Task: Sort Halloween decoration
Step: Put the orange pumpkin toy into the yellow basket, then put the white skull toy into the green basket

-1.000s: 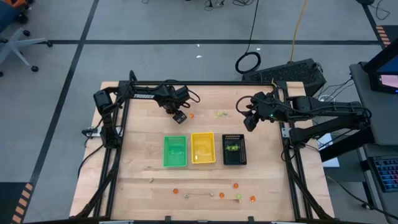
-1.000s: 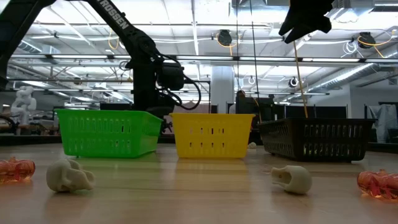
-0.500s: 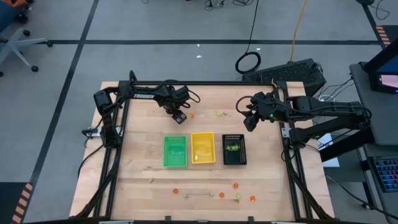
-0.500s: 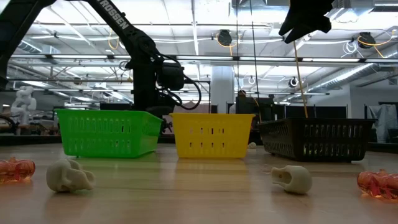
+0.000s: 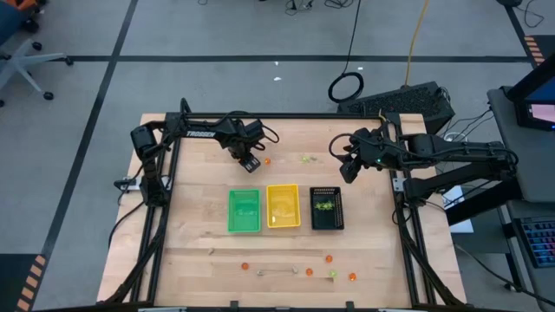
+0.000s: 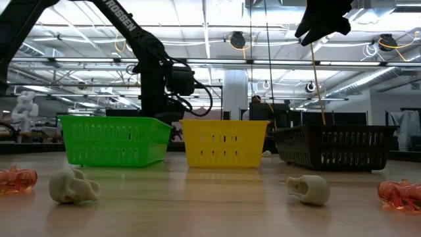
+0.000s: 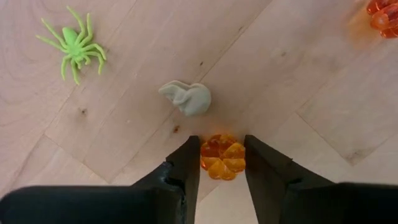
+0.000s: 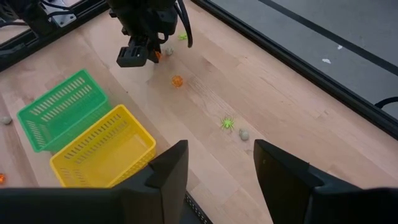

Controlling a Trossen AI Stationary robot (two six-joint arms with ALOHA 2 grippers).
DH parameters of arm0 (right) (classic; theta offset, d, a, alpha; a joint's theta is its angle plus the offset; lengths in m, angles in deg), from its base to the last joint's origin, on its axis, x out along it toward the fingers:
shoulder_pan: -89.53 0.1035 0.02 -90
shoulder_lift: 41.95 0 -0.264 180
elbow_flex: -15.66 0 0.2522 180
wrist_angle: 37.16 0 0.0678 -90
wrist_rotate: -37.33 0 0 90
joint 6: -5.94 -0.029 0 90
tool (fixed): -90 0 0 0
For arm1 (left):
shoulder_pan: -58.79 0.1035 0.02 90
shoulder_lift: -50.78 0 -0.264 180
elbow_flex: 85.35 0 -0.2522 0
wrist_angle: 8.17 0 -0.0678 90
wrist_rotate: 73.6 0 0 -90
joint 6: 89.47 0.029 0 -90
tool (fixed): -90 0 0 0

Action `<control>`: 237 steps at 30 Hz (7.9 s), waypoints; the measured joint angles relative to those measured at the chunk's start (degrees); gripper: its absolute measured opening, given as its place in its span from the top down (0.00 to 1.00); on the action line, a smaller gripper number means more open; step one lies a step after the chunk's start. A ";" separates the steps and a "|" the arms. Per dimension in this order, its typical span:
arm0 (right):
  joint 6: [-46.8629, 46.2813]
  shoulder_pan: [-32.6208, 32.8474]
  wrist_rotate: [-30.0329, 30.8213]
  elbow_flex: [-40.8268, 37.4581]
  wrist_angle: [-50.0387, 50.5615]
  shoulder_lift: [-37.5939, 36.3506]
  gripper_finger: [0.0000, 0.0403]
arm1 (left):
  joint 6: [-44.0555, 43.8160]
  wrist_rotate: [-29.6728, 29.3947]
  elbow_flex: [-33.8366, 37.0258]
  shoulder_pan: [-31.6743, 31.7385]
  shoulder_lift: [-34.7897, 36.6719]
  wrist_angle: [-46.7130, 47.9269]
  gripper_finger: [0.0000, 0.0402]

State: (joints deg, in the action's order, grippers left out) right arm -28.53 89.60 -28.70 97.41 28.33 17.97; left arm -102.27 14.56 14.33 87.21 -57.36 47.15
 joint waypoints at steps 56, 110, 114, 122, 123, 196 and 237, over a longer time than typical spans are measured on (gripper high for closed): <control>-0.96 0.02 2.87 0.00 -4.44 4.78 0.58 | -22.66 18.11 -0.01 -18.45 36.07 -17.09 0.79; -0.60 1.16 -13.34 0.00 -9.42 6.23 0.58 | -1.11 10.33 -0.01 -23.58 36.04 -17.83 0.79; -5.55 1.16 -15.35 0.00 -9.32 6.23 0.58 | -12.15 10.33 -0.01 -23.58 36.04 -17.71 0.79; -11.07 0.38 -16.78 0.00 -7.25 6.23 0.58 | -22.20 7.04 -0.01 -23.63 35.71 -11.26 0.78; -11.96 -0.11 -16.77 0.00 -7.17 6.23 0.58 | -22.84 6.20 0.00 -23.69 35.71 -9.94 0.78; 57.85 -34.46 -37.49 0.02 -17.92 45.68 0.51 | -36.41 -10.63 0.01 -22.17 35.71 -6.53 0.51; 50.08 -31.52 -32.87 0.15 -17.65 49.27 0.94 | -35.80 -10.41 0.01 -22.21 35.71 -6.34 0.51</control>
State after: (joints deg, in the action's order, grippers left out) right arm 21.54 58.08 -61.57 97.56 10.68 67.24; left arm -138.07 4.15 14.35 65.00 -21.64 40.81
